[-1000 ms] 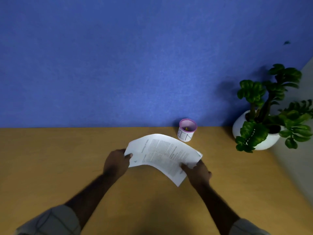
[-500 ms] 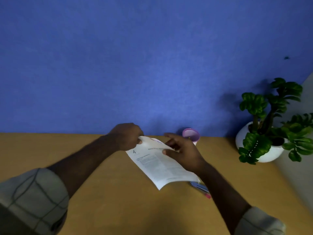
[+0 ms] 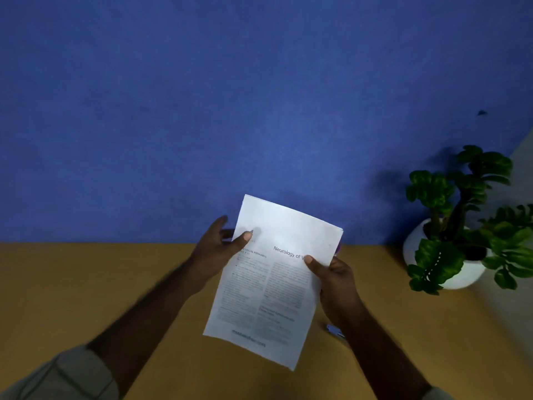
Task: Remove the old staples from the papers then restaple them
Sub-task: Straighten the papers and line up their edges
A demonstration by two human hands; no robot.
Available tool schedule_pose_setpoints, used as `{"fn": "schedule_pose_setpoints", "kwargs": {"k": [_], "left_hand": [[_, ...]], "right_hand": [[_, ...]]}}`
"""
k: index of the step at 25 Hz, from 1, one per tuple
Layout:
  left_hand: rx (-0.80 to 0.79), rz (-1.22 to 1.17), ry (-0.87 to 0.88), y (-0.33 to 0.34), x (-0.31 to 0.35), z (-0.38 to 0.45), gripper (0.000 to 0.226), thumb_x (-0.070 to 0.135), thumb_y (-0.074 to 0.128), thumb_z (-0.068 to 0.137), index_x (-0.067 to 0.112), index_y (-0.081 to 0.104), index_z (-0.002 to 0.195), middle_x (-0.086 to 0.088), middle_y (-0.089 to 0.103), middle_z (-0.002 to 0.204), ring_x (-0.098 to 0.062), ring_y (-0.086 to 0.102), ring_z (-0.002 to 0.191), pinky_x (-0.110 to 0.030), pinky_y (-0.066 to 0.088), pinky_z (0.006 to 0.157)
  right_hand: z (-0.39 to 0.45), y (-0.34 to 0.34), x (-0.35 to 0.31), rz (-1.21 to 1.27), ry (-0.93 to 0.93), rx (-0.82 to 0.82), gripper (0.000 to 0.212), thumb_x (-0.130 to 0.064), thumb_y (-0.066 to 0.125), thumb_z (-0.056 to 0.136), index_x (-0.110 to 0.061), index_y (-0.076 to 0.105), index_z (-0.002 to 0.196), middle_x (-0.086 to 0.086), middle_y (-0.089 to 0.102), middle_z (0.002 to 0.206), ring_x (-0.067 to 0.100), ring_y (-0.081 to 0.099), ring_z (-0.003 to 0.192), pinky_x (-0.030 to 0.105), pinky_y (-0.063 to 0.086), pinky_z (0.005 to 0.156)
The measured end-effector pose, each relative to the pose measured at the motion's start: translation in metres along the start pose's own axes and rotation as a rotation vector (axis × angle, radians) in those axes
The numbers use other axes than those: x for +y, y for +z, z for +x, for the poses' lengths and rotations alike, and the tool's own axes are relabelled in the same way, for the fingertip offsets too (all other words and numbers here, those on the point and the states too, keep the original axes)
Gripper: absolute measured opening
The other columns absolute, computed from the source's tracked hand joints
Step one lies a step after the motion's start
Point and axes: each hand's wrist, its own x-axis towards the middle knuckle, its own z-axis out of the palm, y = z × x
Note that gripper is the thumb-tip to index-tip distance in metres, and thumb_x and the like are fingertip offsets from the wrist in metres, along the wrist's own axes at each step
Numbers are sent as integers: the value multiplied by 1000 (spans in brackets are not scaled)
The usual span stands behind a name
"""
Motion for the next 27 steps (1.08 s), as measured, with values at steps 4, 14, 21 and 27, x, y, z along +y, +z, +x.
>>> {"fn": "schedule_pose_setpoints", "kwargs": {"k": [4, 14, 21, 27], "left_hand": [[36, 6, 20, 14, -2, -3, 28, 44, 63, 93, 24, 73, 111, 10, 76, 105, -11, 72, 97, -30, 57, 80], [129, 132, -10, 18, -1, 0, 21, 30, 60, 98, 13, 73, 97, 6, 73, 95, -10, 68, 87, -18, 46, 65], [169, 326, 30, 2, -12, 0, 30, 29, 60, 98, 18, 60, 70, 8, 64, 78, -8, 58, 75, -21, 39, 61], [160, 250, 45, -15, -21, -7, 20, 26, 61, 98, 9, 70, 90, 2, 70, 92, -12, 62, 88, -25, 43, 69]], "right_hand": [[-1, 0, 11, 96, 44, -38, 30, -12, 67, 90, -7, 69, 119, 18, 70, 121, 39, 68, 108, 42, 58, 82], [-14, 2, 27, 114, 144, -33, 29, -6, 60, 94, -3, 65, 122, 14, 71, 120, 34, 69, 107, 42, 60, 82], [-7, -39, 24, -300, 256, 148, 17, -29, 64, 93, -20, 70, 107, 6, 76, 102, 23, 71, 92, 38, 53, 79], [6, -117, 33, -1141, 341, 172, 31, -9, 63, 89, -6, 67, 120, 7, 66, 121, 21, 65, 102, 34, 54, 88]]}}
